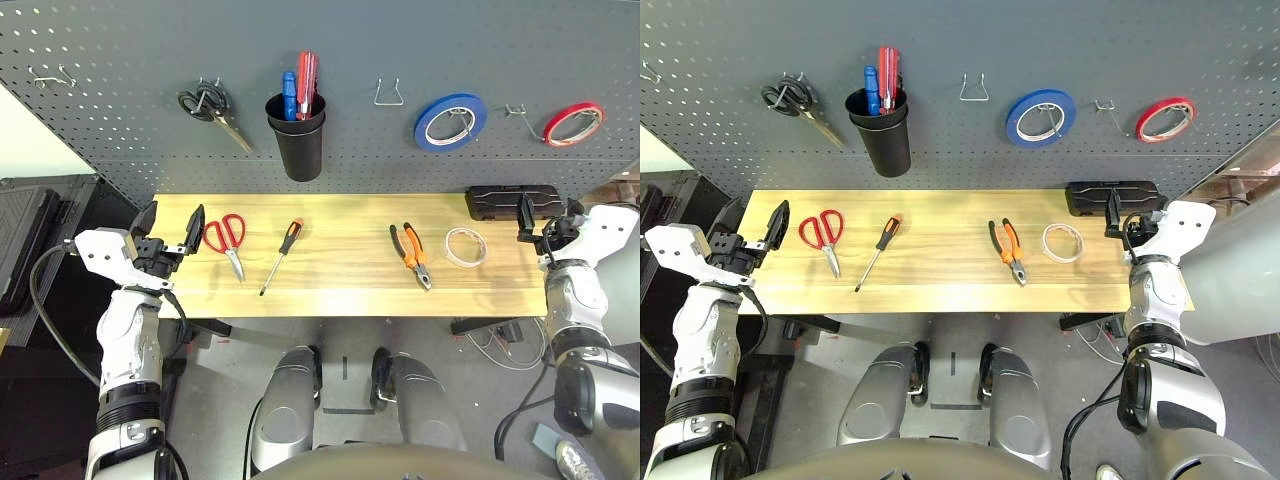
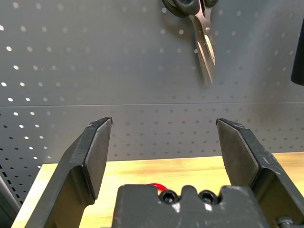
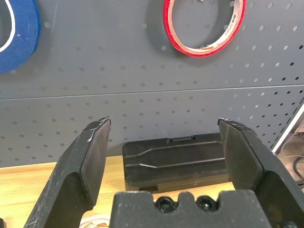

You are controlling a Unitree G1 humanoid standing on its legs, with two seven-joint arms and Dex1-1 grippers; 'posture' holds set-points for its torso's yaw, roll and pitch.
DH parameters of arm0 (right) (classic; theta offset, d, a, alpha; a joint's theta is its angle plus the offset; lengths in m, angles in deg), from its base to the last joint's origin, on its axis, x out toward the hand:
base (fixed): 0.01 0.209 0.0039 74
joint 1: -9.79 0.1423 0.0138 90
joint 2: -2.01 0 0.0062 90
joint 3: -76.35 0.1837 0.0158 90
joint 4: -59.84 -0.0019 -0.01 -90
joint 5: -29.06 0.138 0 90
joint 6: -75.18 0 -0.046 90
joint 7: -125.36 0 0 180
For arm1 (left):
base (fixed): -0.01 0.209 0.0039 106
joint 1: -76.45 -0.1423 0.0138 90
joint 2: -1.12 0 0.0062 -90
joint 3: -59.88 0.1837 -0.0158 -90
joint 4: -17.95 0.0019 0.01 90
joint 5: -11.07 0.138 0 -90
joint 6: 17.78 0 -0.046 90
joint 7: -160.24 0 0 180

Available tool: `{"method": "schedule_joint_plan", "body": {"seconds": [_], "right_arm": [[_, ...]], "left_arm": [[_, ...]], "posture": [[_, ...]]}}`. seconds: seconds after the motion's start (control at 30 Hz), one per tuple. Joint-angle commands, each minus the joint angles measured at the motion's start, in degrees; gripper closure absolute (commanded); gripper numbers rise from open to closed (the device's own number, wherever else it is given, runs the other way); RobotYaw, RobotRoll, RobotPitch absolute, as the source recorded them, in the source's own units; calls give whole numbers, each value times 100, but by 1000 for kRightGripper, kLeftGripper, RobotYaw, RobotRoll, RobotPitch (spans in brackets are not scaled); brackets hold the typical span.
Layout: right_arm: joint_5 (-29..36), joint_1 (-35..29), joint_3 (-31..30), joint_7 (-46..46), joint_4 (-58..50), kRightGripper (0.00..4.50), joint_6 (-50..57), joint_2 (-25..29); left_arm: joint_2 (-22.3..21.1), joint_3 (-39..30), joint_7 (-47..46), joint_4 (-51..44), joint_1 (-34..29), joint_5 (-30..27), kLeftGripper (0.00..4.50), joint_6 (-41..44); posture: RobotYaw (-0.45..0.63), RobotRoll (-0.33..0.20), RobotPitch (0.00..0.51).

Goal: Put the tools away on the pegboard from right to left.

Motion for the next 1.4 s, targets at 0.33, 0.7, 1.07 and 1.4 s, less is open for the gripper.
{"method": "schedule_joint_plan", "body": {"seconds": [0.33,0.7,1.07,1.4], "right_arm": [[-119,-27,-98,28,98,0,139,144],[-448,-120,-429,-246,-360,0,1398,936],[-705,-1,-935,-1106,-860,0,3011,1537],[-1262,307,-1762,-1977,-1032,0,3585,1733]], "left_arm": [[35,202,-56,-476,-417,99,18,253],[-661,1411,458,-1763,-611,561,18,2041],[-910,2282,1138,-1858,-221,1033,18,1930],[-1140,2843,1555,-1633,-172,1702,18,1448]], "posture": [[238,0,182],[200,0,214],[158,0,219],[152,0,238]]}}
